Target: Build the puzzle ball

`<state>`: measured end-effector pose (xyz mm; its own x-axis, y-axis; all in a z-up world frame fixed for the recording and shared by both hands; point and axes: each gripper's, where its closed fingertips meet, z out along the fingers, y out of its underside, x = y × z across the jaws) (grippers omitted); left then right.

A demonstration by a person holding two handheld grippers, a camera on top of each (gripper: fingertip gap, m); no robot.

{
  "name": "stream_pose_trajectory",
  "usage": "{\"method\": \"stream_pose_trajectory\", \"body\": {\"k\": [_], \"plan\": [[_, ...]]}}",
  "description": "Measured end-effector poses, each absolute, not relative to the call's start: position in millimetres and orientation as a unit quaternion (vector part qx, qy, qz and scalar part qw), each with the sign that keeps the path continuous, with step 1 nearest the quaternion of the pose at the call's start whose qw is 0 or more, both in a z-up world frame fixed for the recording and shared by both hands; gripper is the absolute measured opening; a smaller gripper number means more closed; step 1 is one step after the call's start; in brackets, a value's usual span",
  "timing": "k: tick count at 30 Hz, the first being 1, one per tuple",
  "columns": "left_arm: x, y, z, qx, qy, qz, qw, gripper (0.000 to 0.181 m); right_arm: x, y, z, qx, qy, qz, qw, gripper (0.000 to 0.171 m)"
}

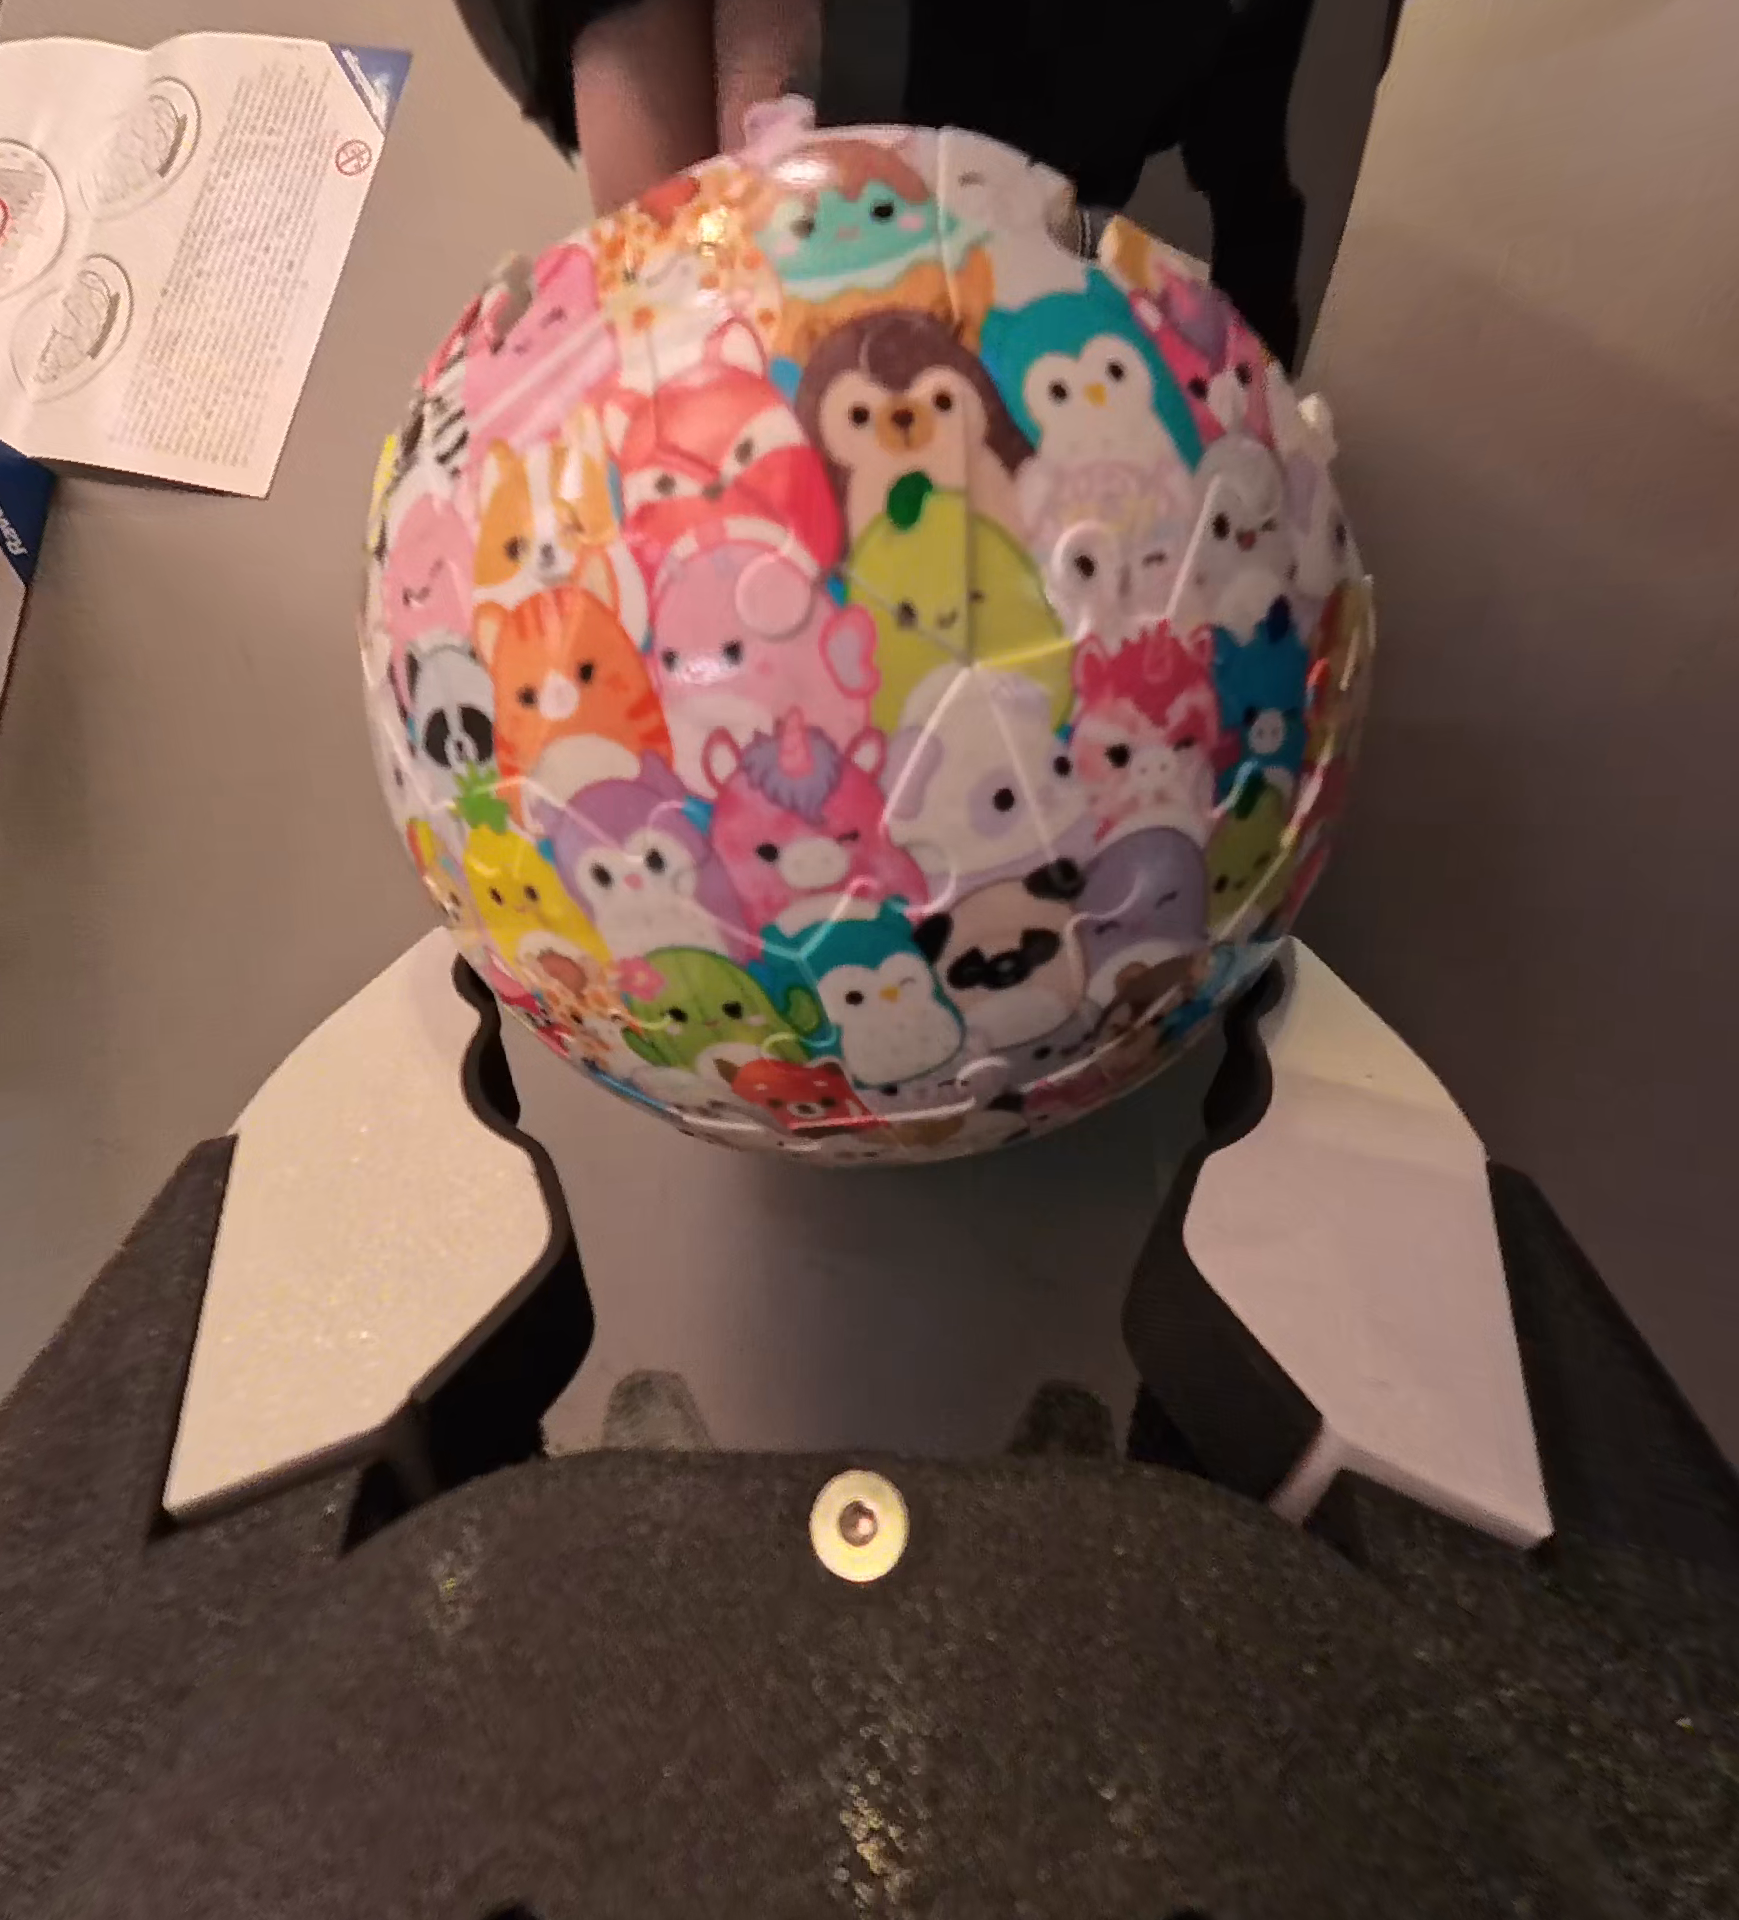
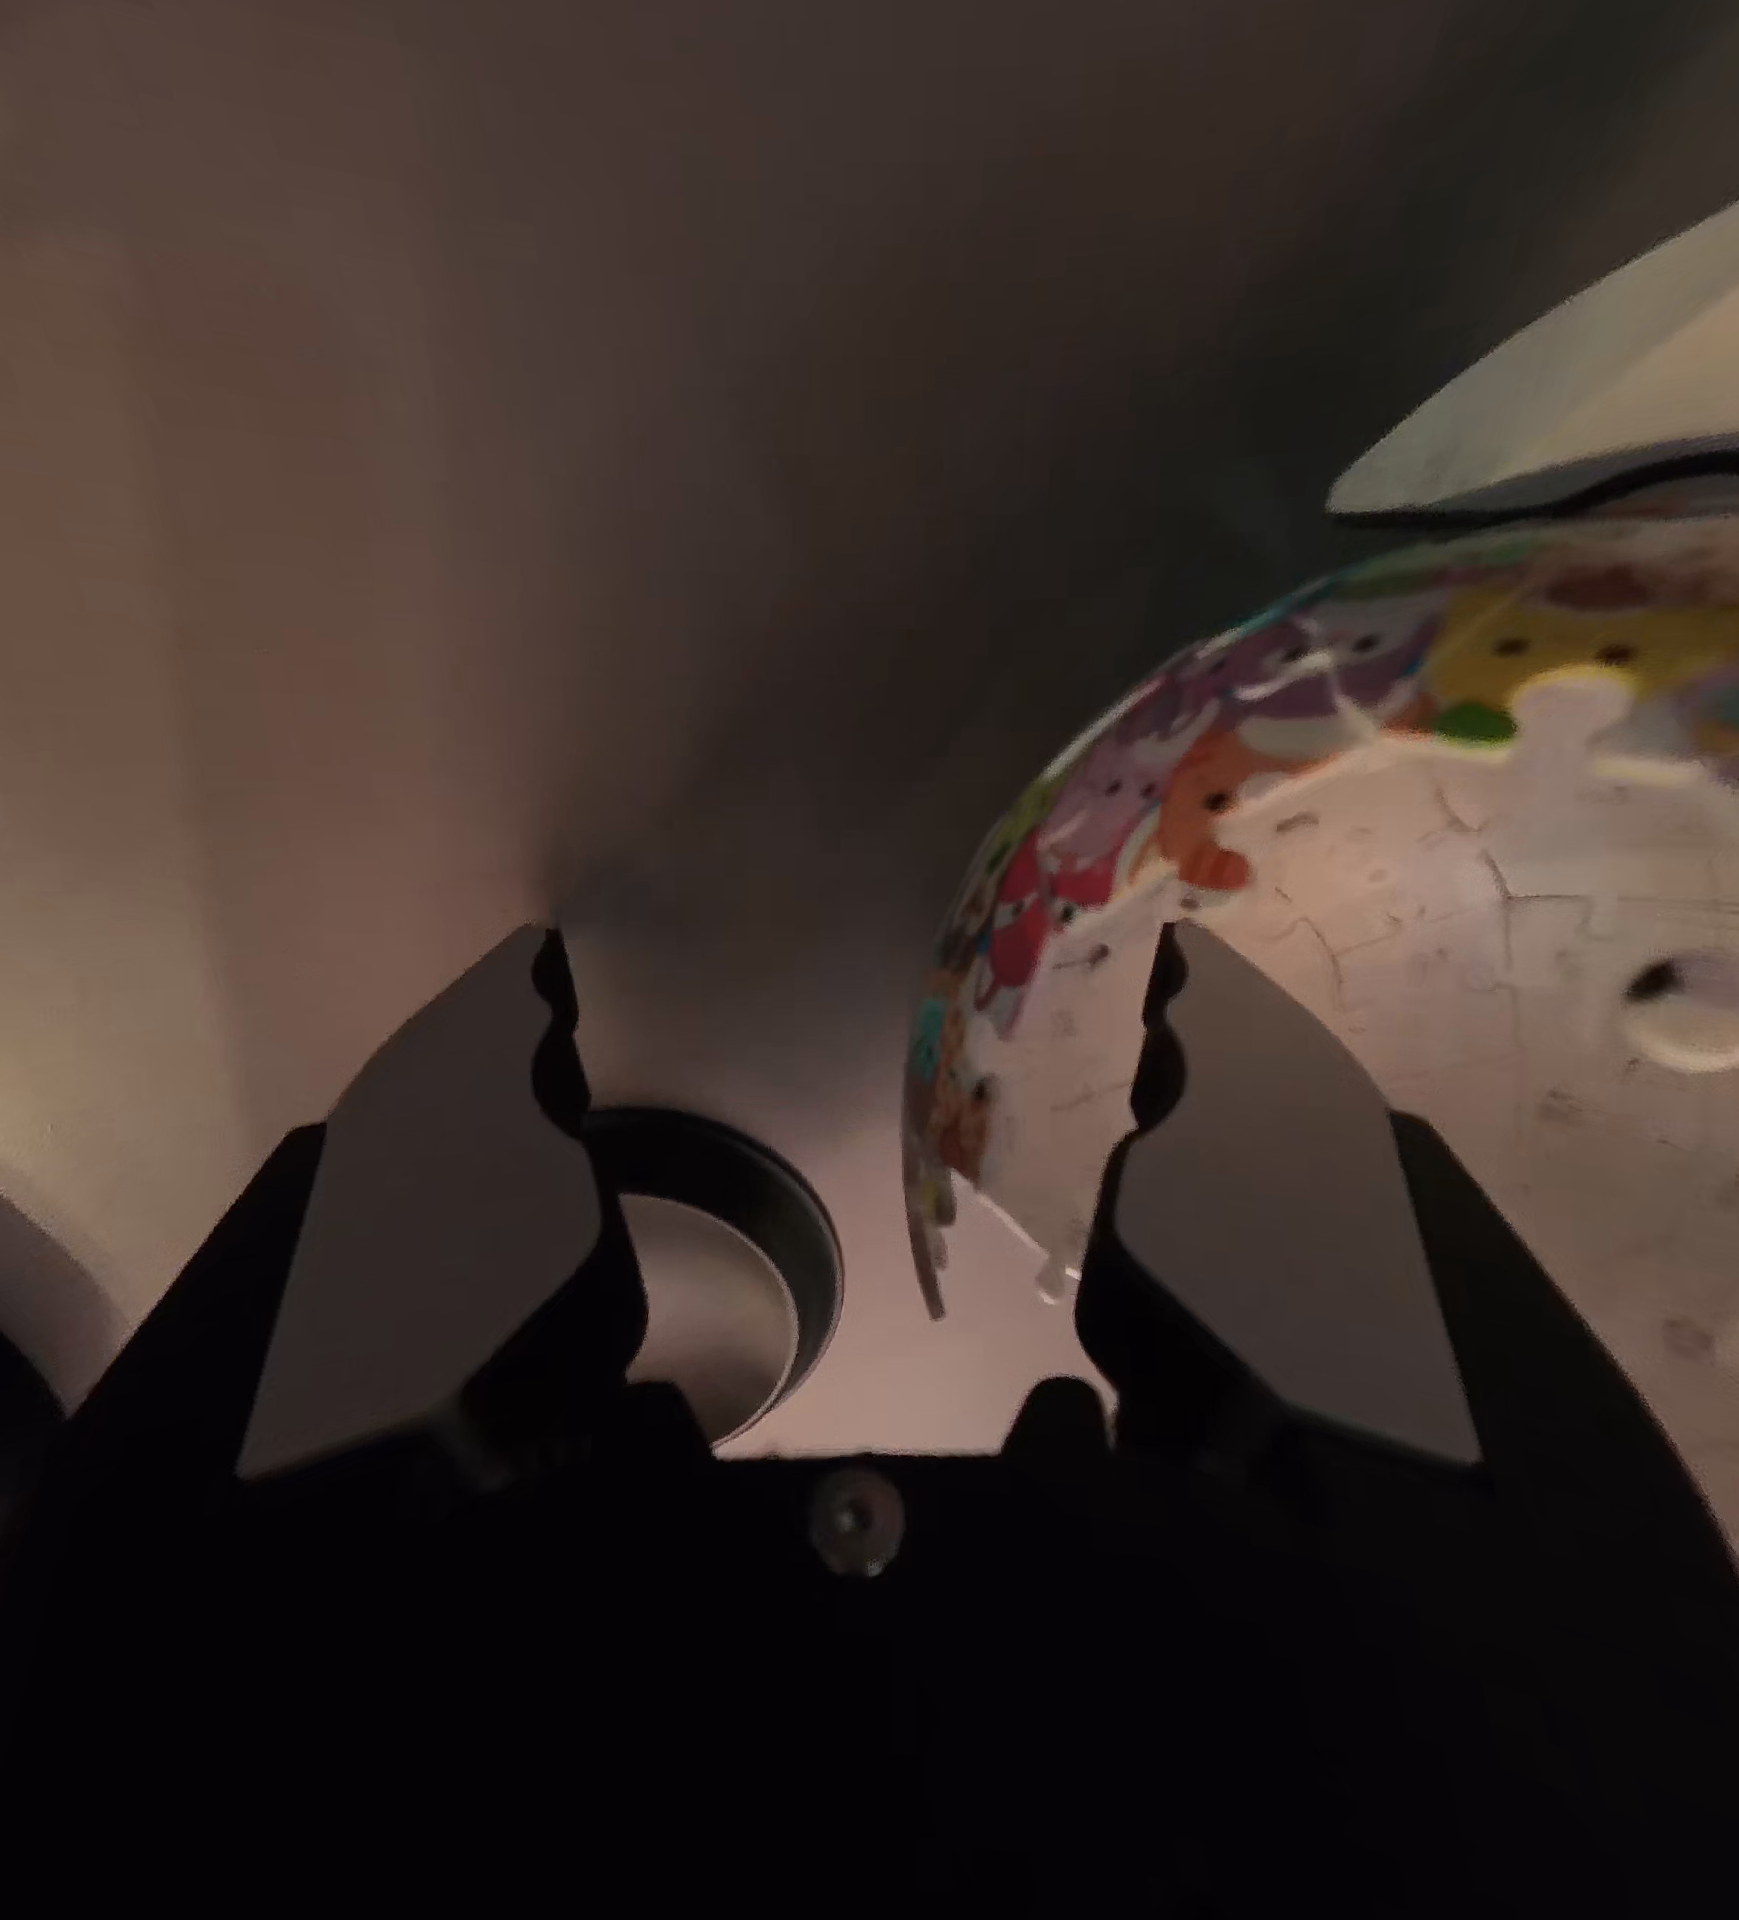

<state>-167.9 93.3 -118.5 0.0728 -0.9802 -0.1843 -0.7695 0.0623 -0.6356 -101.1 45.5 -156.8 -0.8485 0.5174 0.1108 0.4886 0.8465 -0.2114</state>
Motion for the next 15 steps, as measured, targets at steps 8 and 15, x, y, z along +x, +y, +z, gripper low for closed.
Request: {"method": "stream_pose_trajectory", "body": {"k": [8,15], "plan": [[-167.0,93.8,-118.6,-0.660,0.663,-0.167,0.313,0.130,-102.7,47.3,-162.5,-0.273,-0.956,0.086,0.062,0.108],[-166.4,95.1,-118.6,-0.660,0.662,-0.166,0.314,0.130,-103.3,48.2,-162.6,-0.269,-0.957,0.090,0.059,0.108]]}}
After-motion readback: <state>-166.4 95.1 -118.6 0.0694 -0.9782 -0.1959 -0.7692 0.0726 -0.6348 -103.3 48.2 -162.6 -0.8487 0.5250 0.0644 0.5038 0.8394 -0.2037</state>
